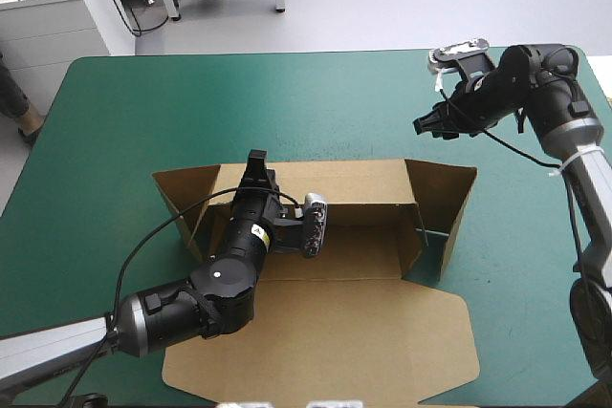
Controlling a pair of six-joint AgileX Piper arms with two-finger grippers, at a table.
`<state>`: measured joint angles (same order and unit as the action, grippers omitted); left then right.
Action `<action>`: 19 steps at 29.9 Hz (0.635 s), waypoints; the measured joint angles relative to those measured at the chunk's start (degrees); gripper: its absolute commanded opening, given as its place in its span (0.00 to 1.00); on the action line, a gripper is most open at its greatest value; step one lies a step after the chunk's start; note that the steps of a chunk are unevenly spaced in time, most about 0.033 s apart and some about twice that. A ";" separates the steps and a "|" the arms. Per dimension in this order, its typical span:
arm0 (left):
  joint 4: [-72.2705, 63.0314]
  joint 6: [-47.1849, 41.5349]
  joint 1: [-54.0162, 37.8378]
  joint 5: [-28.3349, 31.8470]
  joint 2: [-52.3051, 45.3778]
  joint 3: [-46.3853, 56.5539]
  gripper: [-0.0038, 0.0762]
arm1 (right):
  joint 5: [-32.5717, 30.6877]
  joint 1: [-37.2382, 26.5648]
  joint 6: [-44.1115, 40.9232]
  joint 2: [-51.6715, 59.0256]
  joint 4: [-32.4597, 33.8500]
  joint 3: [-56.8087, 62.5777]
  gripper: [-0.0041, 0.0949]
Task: Fold the box
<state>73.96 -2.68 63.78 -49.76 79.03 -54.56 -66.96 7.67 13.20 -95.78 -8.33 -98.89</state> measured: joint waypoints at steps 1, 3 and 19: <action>0.00 0.00 0.00 0.00 0.00 0.00 0.04 | -0.37 0.00 0.78 -0.07 -0.08 0.00 0.47; 0.00 0.00 0.00 0.09 0.00 0.00 0.04 | -1.57 0.00 2.50 -0.07 -0.41 -0.05 0.46; 0.06 0.00 0.00 1.65 0.00 0.05 0.04 | -4.12 0.00 2.98 -0.96 2.56 1.15 0.54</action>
<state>74.02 -2.68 63.78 -48.11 79.03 -54.50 -71.08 7.67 16.18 -96.74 -5.77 -97.74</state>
